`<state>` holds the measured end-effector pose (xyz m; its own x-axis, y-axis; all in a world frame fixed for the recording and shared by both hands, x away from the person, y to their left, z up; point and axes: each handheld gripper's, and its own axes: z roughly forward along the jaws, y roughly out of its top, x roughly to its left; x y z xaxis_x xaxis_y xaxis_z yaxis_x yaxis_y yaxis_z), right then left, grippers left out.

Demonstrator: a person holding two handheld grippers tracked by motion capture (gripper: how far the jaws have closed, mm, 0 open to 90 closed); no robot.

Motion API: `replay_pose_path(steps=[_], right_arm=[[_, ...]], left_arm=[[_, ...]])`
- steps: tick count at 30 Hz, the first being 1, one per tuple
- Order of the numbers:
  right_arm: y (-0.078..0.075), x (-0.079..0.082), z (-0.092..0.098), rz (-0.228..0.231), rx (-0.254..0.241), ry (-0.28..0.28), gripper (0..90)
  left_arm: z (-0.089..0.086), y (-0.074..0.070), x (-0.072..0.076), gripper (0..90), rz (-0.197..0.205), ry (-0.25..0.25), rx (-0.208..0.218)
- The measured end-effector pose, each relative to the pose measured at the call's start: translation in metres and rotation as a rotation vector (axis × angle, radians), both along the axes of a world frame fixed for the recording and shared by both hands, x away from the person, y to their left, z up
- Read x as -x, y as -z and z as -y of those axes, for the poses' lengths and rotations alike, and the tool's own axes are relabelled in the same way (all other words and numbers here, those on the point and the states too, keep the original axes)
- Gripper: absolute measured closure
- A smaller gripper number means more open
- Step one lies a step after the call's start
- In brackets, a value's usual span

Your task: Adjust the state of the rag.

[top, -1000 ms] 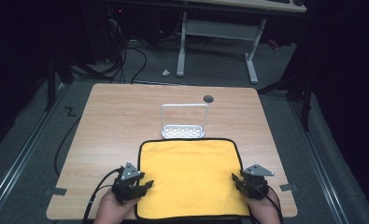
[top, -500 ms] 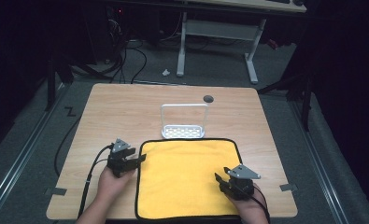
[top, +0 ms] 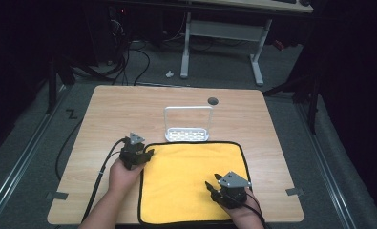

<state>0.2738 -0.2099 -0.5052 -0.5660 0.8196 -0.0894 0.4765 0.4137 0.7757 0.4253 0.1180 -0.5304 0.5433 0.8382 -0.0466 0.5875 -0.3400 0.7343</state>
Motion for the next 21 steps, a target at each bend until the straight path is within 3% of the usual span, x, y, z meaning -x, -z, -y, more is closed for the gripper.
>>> replay_pose_path(steps=[1, 5, 10, 14, 19, 21], right_arm=[[0.000, 0.000, -0.002, 0.000, -0.001, -0.005, 53.9], [-0.001, 0.001, -0.008, 0.002, -0.007, -0.021, 53.8], [-0.001, 0.001, -0.028, 0.001, 0.003, -0.065, 53.4], [0.000, 0.001, -0.046, 0.008, 0.006, -0.102, 53.2], [0.000, 0.003, -0.070, 0.012, 0.012, -0.150, 52.9], [0.000, 0.003, -0.074, 0.014, 0.014, -0.160, 52.9]], left_arm=[[0.002, 0.000, 0.001, 56.0, 0.011, 0.003, -0.015], [0.003, 0.001, 0.002, 62.5, 0.018, 0.025, -0.007], [-0.002, 0.003, 0.006, 80.5, 0.017, 0.042, 0.033], [-0.002, 0.003, 0.007, 82.9, 0.020, 0.041, 0.036], [-0.011, 0.004, 0.003, 83.0, -0.036, 0.023, 0.125], [-0.011, 0.004, 0.003, 83.0, -0.039, 0.019, 0.132]])
